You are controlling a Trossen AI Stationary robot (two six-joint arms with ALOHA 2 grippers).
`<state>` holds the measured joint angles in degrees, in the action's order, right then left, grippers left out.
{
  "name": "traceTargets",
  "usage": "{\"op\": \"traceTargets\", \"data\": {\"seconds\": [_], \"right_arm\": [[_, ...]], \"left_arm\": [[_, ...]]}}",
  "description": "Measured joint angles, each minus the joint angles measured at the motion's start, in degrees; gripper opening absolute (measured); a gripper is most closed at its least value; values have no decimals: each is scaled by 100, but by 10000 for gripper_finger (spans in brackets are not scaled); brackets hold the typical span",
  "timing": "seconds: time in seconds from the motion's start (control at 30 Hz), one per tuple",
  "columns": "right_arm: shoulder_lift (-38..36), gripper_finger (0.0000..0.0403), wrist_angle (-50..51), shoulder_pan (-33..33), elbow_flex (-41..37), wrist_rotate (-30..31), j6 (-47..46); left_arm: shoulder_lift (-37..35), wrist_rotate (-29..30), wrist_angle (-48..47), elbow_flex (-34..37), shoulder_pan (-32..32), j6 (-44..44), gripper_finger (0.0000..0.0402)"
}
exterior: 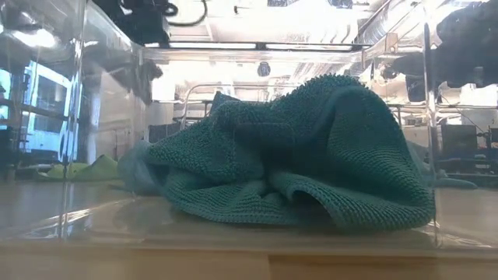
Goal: Sort microfiber towel by color & place in baskets
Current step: Put the middle blue towel into the transparent bin
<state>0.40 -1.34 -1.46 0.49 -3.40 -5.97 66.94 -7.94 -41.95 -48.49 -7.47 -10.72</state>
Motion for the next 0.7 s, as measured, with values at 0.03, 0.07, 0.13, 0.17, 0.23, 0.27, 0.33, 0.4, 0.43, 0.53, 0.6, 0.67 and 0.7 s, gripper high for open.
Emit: {"op": "traceTargets", "data": {"seconds": [0.03, 0.07, 0.13, 0.17, 0.23, 0.27, 0.33, 0.4, 0.43, 0.53, 0.6, 0.67, 0.7], "right_arm": [[0, 0, 1, -2, -2, 0, 0], [0, 0, 1, -2, 0, 0, -1], [0, 0, 0, 0, 0, 0, -1], [0, 0, -1, 0, 0, 0, 0], [0, 0, 0, 0, -2, 0, 0], [0, 0, 1, -2, -1, 0, 1], [0, 0, 1, 1, 0, 0, 0], [0, 0, 1, 1, -2, 0, -1], [0, 0, 1, 0, 0, 0, 1], [0, 0, 0, 0, -1, 0, 1], [0, 0, 0, -2, -1, 0, 0], [0, 0, 0, -2, -1, 0, 0], [0, 0, 1, 0, 0, 0, 1]], "left_arm": [[113, -3, 4, 0, 36, -182, 186], [225, -3, 1, 0, 73, -358, 186], [435, 1, 5, 0, 160, -711, 186], [543, 32, 28, 0, 201, -876, 186], [762, 114, 93, 0, 273, -1165, 186], [865, 149, 149, 0, 304, -1286, 186], [1055, 204, 252, 0, 349, -1482, 186], [1237, 283, 381, 0, 392, -1613, 186], [1324, 352, 441, 0, 396, -1643, 186], [1556, 380, 627, 0, 415, -1669, 186], [1705, 383, 629, 0, 414, -1771, 186], [1855, 384, 644, 0, 414, -1870, 186], [1924, 379, 664, 0, 414, -1900, 186]]}}
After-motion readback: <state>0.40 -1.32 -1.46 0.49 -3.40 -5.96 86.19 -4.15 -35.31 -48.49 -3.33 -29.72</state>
